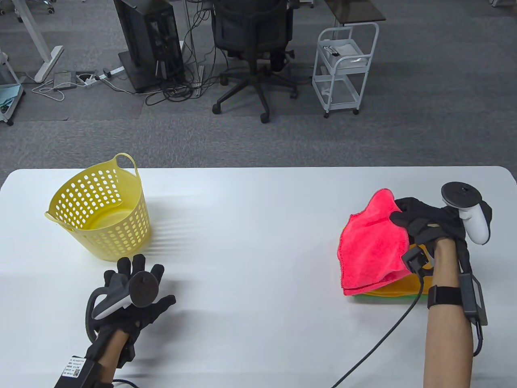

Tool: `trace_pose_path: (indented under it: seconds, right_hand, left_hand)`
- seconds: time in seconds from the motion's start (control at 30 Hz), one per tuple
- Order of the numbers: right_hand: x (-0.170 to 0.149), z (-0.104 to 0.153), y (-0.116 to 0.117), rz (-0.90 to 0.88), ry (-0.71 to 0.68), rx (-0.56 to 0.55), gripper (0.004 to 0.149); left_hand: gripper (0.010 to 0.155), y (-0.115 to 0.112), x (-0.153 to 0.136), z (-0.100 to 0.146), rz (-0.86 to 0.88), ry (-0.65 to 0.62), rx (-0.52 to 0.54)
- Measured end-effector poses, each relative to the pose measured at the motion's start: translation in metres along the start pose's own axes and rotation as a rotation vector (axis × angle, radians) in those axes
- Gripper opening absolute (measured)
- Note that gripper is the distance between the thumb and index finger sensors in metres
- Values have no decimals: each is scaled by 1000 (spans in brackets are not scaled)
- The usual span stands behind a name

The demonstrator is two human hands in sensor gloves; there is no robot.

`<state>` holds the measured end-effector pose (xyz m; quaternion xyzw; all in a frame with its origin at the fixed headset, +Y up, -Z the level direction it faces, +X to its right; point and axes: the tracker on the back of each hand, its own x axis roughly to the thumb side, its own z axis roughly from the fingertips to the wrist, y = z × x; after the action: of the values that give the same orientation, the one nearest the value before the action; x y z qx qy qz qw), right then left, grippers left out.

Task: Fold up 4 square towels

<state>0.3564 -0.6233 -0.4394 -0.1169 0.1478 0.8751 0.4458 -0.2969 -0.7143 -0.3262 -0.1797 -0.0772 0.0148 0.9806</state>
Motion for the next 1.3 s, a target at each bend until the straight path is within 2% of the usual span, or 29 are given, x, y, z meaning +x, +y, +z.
trace_pose_path:
  seconds: [0.13, 0.33, 0.6, 0.7, 0.87, 1.07, 1.3]
  right_hand:
    - [-20, -7, -2, 153, 108, -65, 45]
    - [-39, -16, 7, 342, 221, -155, 45]
    - [-33, -8, 22, 535, 295, -361, 59]
    - [-22, 3, 38, 589, 254, -397, 60]
    - [1, 25, 74, 633, 131, -356, 58]
    - [23, 56, 117, 592, -10, -281, 55]
    - [47, 98, 164, 645, -195, -250, 62]
  left_hand:
    - [87, 1, 0, 0, 0, 6, -3]
    - [87, 0, 0, 0, -2, 9, -7]
    - [88, 1, 0, 0, 2, 3, -1]
    - [88, 1, 3, 1, -3, -12, 2]
    - [88, 2, 8, 3, -13, -35, 12]
    - [86, 7, 10, 8, -4, -36, 67]
    - [82, 13, 10, 13, -14, -6, 141]
